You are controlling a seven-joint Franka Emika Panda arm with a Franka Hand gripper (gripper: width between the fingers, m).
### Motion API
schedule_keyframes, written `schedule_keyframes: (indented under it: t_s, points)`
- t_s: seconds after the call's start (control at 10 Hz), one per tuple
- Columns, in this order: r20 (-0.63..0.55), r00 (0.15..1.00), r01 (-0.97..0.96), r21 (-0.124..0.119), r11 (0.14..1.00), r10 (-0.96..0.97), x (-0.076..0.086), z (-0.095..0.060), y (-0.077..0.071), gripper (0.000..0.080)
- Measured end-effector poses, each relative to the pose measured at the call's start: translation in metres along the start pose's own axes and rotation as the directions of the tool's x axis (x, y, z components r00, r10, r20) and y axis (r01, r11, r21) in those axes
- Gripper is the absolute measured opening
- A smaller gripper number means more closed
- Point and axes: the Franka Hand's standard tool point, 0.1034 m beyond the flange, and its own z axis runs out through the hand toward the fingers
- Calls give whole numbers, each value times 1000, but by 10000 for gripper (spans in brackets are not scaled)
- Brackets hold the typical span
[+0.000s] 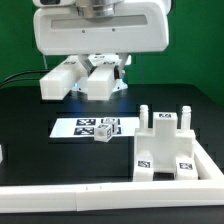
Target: Assemble chair
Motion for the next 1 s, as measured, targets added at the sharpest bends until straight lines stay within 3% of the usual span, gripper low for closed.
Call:
schedule_keyframes:
  t_s: [0.3, 0.4, 0.6, 0.7, 0.8, 1.0]
  points:
    - [5, 1000, -11, -7, 1000, 11, -1, 4, 0, 284]
    - [-8, 1000, -14, -16, 1000, 14, 3, -1, -13, 284]
    - [-56, 996, 68, -71, 995, -72, 17, -7, -61, 284]
    - [-61, 993, 99, -80, 992, -104, 21, -6, -79, 284]
    - [-55, 993, 104, -81, 991, -109, 20, -5, -85, 284]
    - [-53, 993, 102, -81, 991, -106, 20, -3, -83, 284]
